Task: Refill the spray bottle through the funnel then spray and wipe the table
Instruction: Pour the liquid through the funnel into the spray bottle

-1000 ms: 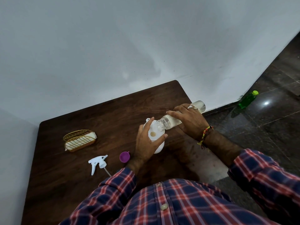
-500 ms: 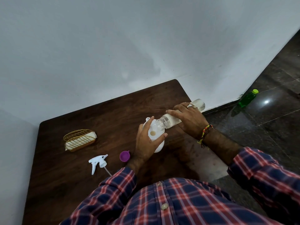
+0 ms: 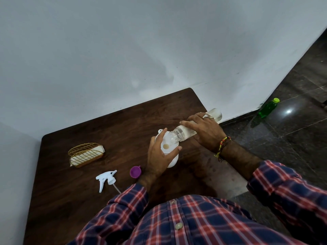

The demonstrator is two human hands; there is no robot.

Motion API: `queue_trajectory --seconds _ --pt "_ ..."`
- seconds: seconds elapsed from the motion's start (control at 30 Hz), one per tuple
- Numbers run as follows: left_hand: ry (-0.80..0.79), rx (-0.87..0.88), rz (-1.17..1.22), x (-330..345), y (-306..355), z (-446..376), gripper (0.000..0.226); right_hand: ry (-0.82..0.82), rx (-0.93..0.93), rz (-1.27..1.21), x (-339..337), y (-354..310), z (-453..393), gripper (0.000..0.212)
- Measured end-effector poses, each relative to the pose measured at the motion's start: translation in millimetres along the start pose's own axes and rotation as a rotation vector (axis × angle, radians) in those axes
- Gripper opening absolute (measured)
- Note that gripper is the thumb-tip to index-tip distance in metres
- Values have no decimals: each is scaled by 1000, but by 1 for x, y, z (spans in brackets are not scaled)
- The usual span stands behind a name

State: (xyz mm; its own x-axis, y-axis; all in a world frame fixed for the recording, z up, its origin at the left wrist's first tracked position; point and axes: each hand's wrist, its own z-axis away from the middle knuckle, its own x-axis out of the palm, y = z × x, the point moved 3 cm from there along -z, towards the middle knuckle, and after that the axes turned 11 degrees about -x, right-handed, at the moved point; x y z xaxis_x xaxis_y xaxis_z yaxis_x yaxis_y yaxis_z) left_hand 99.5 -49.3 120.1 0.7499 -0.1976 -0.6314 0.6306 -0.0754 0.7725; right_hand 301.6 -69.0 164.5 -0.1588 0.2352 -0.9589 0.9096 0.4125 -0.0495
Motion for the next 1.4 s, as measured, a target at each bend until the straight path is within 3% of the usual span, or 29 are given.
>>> queue_trajectory --seconds 1.4 --pt "-28 -9 9 0 0 -2 90 17 -19 -1 2 2 -1 67"
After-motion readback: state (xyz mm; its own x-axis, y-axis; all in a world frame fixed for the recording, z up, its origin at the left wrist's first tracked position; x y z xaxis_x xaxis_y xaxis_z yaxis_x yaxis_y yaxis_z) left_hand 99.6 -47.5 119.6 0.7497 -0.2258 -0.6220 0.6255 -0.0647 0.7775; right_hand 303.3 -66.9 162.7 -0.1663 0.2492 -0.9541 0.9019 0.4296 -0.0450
